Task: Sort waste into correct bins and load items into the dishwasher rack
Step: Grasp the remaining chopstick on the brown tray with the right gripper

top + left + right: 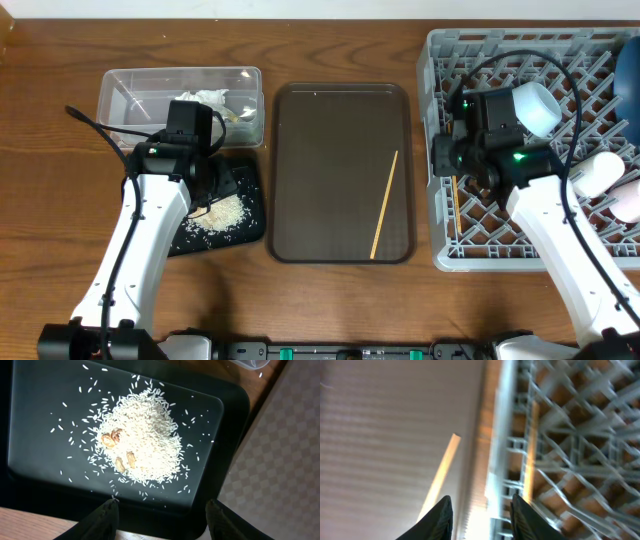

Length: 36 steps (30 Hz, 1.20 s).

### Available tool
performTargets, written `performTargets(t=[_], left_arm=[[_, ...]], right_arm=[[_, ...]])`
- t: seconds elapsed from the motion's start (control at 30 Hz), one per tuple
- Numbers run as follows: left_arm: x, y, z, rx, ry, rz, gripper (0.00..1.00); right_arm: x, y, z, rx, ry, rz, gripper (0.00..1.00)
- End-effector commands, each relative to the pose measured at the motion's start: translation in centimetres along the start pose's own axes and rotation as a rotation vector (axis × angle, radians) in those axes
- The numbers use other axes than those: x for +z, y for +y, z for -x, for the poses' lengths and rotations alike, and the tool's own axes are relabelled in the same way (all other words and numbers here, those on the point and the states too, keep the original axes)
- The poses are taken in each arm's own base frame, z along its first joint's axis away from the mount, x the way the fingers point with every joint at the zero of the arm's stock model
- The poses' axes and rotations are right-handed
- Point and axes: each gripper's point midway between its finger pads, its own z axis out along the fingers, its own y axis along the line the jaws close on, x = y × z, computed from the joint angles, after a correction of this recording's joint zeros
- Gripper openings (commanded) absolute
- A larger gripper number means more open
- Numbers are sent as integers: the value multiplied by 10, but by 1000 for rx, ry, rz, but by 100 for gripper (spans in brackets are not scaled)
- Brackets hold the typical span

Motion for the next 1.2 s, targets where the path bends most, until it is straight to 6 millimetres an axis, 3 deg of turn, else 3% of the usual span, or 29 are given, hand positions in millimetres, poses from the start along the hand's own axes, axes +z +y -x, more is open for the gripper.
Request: performTargets(t=[0.0, 0.27, 0.47, 0.67, 0.83, 1.03, 1.17], left_arm=[[0, 3, 2, -7, -6, 11, 59], [0, 3, 2, -6, -6, 11, 59], [0, 3, 2, -7, -6, 11, 59], [0, 3, 2, -7, -6, 11, 59], [0, 2, 2, -7, -8, 10, 59], [0, 2, 2, -7, -9, 9, 59], [0, 2, 2, -7, -9, 9, 59]], right_arm=[[-1, 35, -3, 69, 26, 113, 38], [40, 82, -60, -31, 242, 120, 44], [71, 73, -111, 118, 425, -61, 43], [96, 74, -144, 135, 529, -121, 42], [105, 73, -156, 127, 571, -136, 40], [108, 73, -156, 126, 564, -137, 13], [111, 74, -152, 129, 548, -130, 7]])
